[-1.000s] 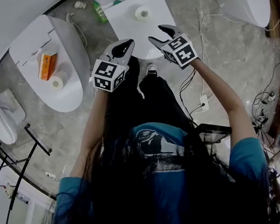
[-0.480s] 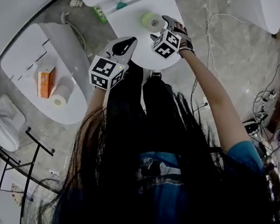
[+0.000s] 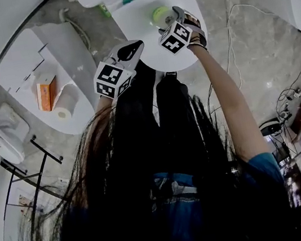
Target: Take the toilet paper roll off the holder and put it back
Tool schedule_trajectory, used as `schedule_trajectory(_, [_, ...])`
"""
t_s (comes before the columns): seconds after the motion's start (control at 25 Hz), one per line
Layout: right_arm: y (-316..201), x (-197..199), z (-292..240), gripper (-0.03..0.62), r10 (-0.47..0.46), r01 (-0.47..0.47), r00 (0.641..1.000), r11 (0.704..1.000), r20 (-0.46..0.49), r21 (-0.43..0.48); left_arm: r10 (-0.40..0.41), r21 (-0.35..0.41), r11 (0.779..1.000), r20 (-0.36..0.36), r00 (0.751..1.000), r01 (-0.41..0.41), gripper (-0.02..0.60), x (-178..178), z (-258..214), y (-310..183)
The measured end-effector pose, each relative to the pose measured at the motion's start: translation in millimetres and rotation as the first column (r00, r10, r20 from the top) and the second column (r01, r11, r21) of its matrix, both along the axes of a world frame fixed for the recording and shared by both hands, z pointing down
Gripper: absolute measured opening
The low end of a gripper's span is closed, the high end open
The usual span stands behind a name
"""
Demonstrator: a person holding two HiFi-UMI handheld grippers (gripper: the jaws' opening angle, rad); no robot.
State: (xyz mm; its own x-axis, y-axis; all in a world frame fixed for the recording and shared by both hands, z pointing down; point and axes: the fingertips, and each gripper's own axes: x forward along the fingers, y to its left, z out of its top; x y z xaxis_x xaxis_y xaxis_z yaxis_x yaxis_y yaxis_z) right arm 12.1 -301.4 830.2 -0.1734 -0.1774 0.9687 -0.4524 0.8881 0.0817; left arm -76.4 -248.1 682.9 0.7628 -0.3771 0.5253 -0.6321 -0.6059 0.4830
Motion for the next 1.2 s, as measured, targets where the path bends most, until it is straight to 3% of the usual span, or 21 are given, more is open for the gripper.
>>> schedule_trajectory(0.16, [-1.5, 4.8, -10.5, 0.439, 0.046, -0.045, 0.999, 0.998, -0.019, 0.035, 0.014, -0.001, 1.0, -0.008, 1.0, -0.014, 0.002, 5.7, -1.3, -3.0])
schedule_trajectory(0.48, [3.7, 17.5, -97.5, 0.439, 0.162, -0.18, 0.978, 0.973, 0.13, 0.142, 0.003, 0.029, 1.0, -0.002, 1.0, -0.003, 0.002, 14.2, -10.4, -28.3])
schedule_trajectory(0.64, [13.1, 32.6, -141.2, 0.439, 0.254, -0.291, 0.942, 0.944, 0.218, 0.155, -0.014, 0.025, 1.0, -0.009, 1.0, 0.015, 0.002, 19.3, -11.9, -33.9])
schedule_trajectory(0.96, [34.6, 47.3, -206.4, 0.439, 0.399, -0.469, 0.837, 0.876, 0.374, 0.116, 0.002, 0.032, 0.999, -0.008, 1.0, -0.002, 0.002, 27.5, -21.0, -34.0])
schedule_trajectory(1.2, [44.2, 49.5, -215.2, 0.439, 0.442, -0.511, 0.811, 0.855, 0.385, 0.095, 0.028, 0.045, 0.999, 0.026, 0.999, -0.029, 0.0, 32.2, -26.2, -33.6])
